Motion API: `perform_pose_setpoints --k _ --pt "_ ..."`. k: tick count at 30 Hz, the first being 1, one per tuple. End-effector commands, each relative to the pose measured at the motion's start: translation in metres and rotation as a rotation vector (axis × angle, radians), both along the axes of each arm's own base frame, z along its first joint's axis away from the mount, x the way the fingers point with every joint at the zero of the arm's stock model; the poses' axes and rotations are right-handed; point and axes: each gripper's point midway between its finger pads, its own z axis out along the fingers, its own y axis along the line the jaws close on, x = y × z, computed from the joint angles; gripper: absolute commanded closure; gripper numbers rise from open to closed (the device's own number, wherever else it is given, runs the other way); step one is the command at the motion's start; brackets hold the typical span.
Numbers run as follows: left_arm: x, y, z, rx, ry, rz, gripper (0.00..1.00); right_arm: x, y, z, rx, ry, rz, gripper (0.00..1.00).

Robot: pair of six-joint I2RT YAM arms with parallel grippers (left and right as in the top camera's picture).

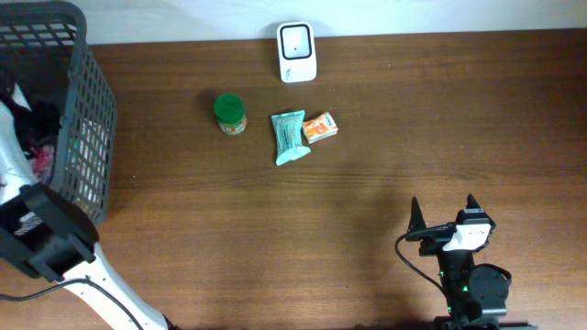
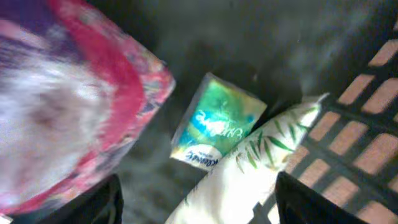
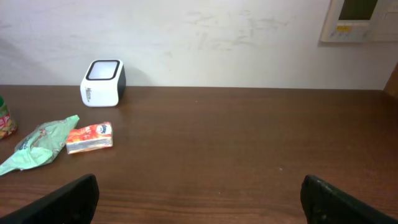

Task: Scan the item barcode
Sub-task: 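Reach the left gripper into the basket and grasp the small blue Kleenex pack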

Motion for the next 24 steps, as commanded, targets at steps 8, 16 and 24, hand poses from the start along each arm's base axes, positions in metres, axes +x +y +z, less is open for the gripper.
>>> perform_pose_setpoints --k 8,16,24 --pt "0.002 -0.001 -0.045 0.009 0.019 -0.144 0.44 0.0 -0.002 -0.004 0.003 0.007 -0.011 0.02" --pt "-0.009 -0.007 -0.082 -0.018 0.056 -0.143 0.45 0.0 -0.002 -0.004 0.003 0.007 -0.011 0.01" --pt "-0.006 -0.006 -0.082 -0.024 0.034 -0.101 1.0 0.0 -0.002 -0.004 0.003 0.007 -0.011 0.01"
